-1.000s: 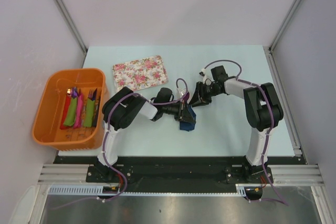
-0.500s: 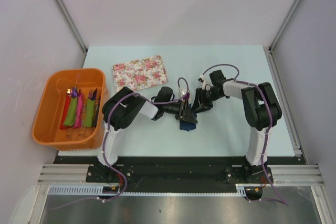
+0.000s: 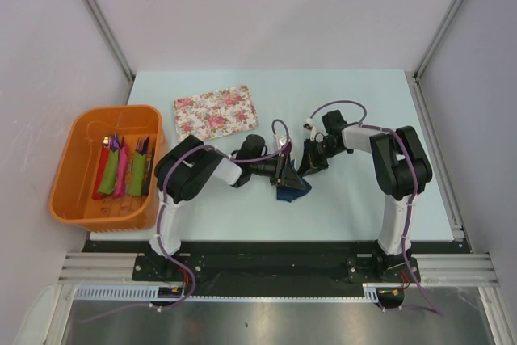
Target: Place the utensils on the paper napkin and roll it up
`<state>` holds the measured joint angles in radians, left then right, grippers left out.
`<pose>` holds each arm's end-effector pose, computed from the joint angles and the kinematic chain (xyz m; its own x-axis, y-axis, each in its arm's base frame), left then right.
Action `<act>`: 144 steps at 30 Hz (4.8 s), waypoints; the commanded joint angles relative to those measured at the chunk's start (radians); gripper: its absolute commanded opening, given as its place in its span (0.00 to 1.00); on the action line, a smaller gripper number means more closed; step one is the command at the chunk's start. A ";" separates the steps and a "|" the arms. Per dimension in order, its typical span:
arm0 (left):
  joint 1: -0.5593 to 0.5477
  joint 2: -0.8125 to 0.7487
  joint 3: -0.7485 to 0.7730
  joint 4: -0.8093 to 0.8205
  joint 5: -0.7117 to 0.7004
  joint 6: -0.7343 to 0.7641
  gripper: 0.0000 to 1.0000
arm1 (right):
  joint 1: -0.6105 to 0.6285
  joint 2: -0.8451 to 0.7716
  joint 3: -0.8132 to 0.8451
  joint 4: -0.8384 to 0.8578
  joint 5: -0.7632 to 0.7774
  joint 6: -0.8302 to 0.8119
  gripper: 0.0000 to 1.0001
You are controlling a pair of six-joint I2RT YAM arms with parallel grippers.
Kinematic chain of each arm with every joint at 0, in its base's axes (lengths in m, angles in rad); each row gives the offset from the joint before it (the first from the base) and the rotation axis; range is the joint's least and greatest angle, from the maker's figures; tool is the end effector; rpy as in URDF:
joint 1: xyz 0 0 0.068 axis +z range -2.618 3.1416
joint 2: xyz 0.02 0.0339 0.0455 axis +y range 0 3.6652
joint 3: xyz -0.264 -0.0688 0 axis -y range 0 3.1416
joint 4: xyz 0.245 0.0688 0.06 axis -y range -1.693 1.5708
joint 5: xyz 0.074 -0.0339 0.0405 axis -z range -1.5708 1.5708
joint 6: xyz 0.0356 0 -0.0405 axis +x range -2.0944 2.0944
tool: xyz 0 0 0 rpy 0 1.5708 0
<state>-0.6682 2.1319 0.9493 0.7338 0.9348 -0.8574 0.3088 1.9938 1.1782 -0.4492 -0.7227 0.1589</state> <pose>0.2919 -0.2669 0.0917 -0.9313 0.1629 -0.3257 0.3556 0.2145 -0.9097 0.3457 0.1350 0.1209 -0.9631 -0.1827 -0.1977 -0.2688 0.6916 0.6704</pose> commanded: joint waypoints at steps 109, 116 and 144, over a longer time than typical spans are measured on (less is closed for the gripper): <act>0.392 -1.216 -0.190 -0.605 0.078 0.698 0.98 | 0.196 -0.653 0.225 -0.126 -0.052 -0.321 0.00; 0.220 -1.216 -0.204 -0.561 0.082 0.713 0.94 | 0.315 -0.780 0.215 -0.132 0.034 -0.360 0.00; 0.019 -1.141 -0.325 -0.028 -0.062 0.366 0.82 | 0.566 -0.883 0.228 -0.074 0.241 -0.369 0.00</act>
<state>-0.6384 0.9760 0.6338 0.6395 0.8917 -0.4721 0.8608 1.1519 1.3590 -0.6090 -0.4999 -0.2188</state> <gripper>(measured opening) 0.832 0.010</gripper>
